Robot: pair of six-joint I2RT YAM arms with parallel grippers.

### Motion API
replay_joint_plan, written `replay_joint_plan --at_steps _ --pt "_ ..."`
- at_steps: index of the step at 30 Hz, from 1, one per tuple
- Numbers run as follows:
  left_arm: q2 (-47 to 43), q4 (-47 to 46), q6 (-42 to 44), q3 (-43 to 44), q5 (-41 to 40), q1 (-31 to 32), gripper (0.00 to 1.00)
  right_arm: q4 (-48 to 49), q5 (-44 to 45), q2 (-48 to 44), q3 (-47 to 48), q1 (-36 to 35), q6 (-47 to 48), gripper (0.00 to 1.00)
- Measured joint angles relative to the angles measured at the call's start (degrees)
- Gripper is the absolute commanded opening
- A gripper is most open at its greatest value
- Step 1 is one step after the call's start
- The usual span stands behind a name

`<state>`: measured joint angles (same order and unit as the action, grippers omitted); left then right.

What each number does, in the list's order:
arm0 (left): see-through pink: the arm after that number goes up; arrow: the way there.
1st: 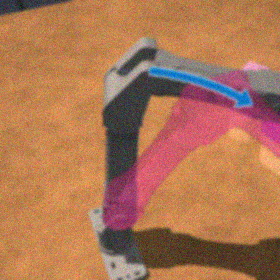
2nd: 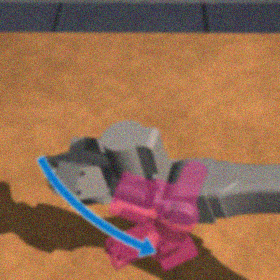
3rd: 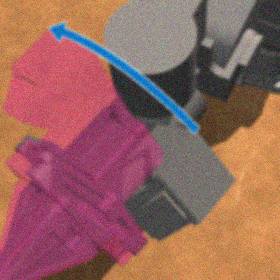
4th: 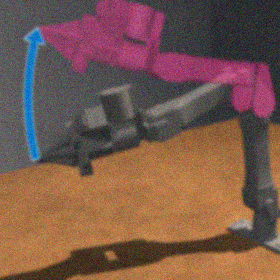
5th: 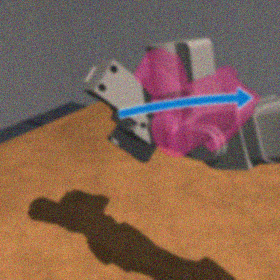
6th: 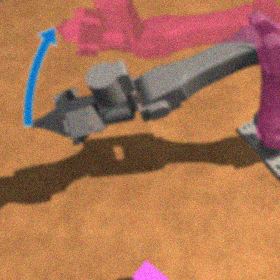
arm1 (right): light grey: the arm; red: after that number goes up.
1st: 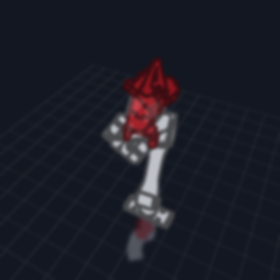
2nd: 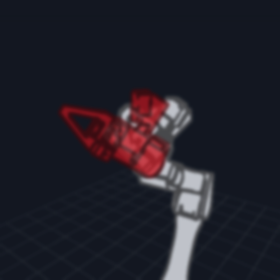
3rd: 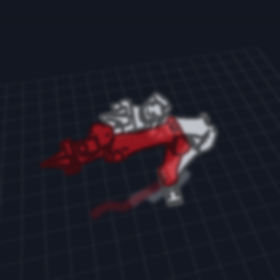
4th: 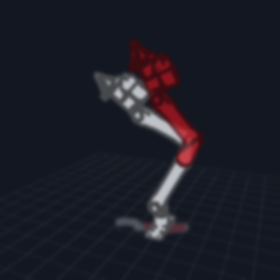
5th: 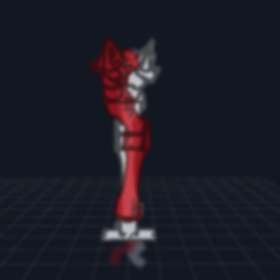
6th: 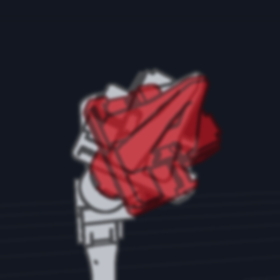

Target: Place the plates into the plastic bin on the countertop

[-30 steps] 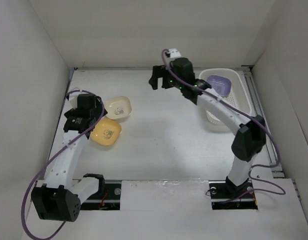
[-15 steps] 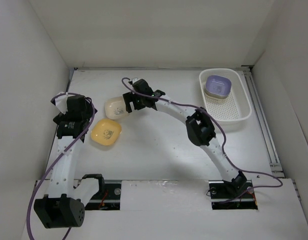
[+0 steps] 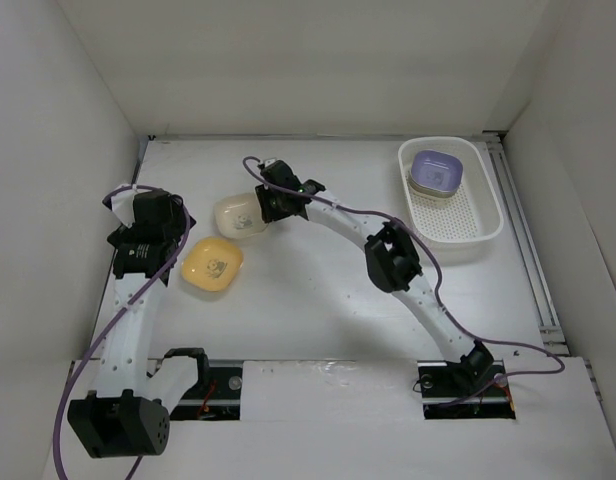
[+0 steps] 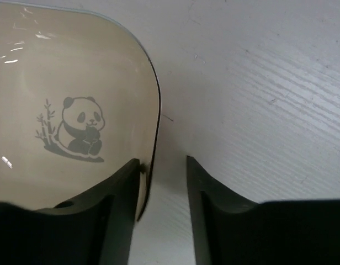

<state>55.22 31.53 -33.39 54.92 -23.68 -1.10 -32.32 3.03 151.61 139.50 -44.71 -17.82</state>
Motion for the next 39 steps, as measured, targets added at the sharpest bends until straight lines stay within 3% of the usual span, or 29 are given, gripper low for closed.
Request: replay_joint_plan --at_steps 1,2,3,7,14,25,31,39 --pt "-0.2 0.0 0.0 0.0 0.1 0.0 1.0 -0.1 0.0 0.3 0.1 0.1 -0.2 0.33" --pt "-0.3 0.0 0.0 0.0 0.1 0.0 1.0 -0.1 -0.1 0.5 0.4 0.2 -0.4 0.1" --pt "-0.6 0.0 0.1 0.0 0.2 0.0 1.0 -0.2 -0.4 0.6 0.6 0.3 -0.6 0.01" --pt "-1.2 0.0 0.1 0.0 0.6 0.0 1.0 0.9 -0.9 -0.5 -0.9 1.6 -3.4 0.0" --pt "-1.7 -0.2 0.5 0.0 1.5 0.0 1.0 3.0 0.7 -14.5 -20.1 8.5 -5.4 0.0" --pt "-2.8 -0.8 1.4 0.0 3.1 0.0 1.0 6.2 4.1 -44.6 -36.2 37.0 -3.5 0.0" --pt "-2.8 -1.2 1.6 0.0 4.0 0.0 1.0 7.3 3.5 -44.5 -41.9 49.8 -3.4 0.0" --pt "-2.8 -1.4 1.6 0.0 4.2 0.0 1.0 6.8 2.3 -40.2 -47.4 50.9 -3.6 0.0"
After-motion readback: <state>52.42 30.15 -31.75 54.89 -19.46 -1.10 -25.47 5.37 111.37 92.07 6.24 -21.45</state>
